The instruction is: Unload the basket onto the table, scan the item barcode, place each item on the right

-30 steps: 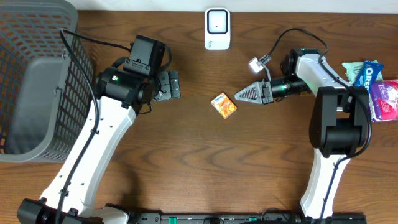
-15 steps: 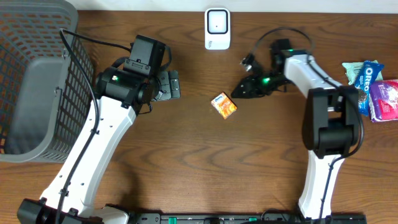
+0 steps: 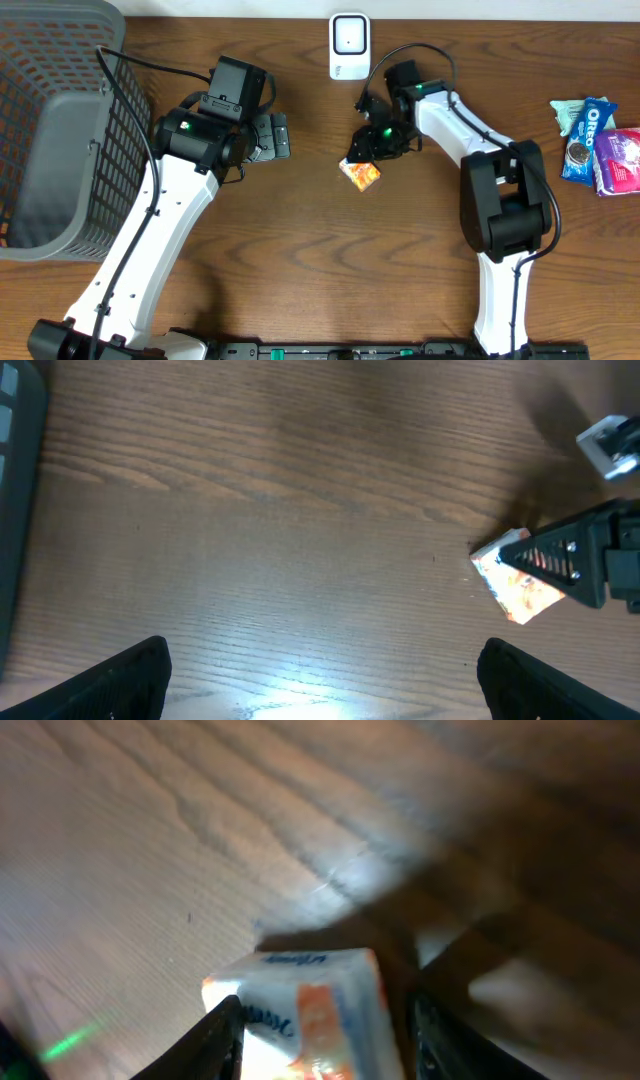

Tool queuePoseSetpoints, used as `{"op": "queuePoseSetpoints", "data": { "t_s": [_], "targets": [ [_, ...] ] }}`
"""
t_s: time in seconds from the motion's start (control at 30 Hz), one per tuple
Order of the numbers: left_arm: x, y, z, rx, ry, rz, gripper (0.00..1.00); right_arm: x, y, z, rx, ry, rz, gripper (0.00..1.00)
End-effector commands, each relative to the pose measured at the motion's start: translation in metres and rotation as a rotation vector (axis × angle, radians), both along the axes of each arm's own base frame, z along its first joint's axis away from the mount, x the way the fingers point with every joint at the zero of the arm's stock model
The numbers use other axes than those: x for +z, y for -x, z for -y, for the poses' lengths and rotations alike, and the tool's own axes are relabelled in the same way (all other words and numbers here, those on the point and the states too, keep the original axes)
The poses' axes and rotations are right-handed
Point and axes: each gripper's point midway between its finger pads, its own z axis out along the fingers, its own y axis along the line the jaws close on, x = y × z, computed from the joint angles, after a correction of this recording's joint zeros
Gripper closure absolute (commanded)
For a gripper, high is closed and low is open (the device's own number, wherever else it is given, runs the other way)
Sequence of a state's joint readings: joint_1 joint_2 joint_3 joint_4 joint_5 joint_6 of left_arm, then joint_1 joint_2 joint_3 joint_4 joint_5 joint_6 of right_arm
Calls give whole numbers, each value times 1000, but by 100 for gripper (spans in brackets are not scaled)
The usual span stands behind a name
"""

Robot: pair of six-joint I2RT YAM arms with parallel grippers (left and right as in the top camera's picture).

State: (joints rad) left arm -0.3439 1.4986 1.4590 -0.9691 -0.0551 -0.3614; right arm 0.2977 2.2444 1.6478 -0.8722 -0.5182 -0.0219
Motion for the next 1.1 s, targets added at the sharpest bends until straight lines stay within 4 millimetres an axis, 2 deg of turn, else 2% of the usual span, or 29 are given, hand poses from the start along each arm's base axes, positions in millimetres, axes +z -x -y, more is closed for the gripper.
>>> {"op": "queuePoseSetpoints", "data": {
  "t_s": [0.0,0.1,0.3,0.4,0.43,0.47,0.53,0.67,0.73,0.8,0.83,0.9,0.97,1.07],
  "targets": [
    [-1,-1,-2,-3,-11,-2,2,-20,15,17,-10,134,-57,52],
    [-1,-1,-2,-4,-11,-2,2,-25,24,29,-10,198,-91,55],
    [-1,-1,-2,-3,-11,-2,2,-39,30,26,-7,184,-127,66],
    [-1,-1,-2,-3,-11,-2,2,-53,37,26,-16,185,-177,83],
    [-1,-1,-2,-3,-11,-2,2,-61,40,27,-37,193,-206,94],
    [-1,-1,-2,-3,-11,-2,2,-62,41,26,-51,192,-223,99],
    [-1,-1,-2,-3,-11,-2,2,-62,44,23,-63,161,-250,99],
    [-1,-1,-2,-4,-11,-2,2,-37,42,0,-85,-83,-315,99],
    [-1,-1,-2,-3,-11,-2,2,-5,32,-12,-71,-353,-320,99],
    [-1,-1,-2,-4,-11,-2,2,25,20,-10,-57,-578,-281,99],
    [-1,-1,-2,-3,-11,-2,2,42,10,0,-75,-692,-253,99],
    [-1,-1,-2,-3,-11,-2,2,49,1,14,-99,-746,-219,99],
    [-1,-1,-2,-3,-11,-2,2,54,-3,19,-111,-780,-210,99],
    [-1,-1,-2,-3,-11,-2,2,84,-7,16,-91,-963,-163,99]
  ]
}}
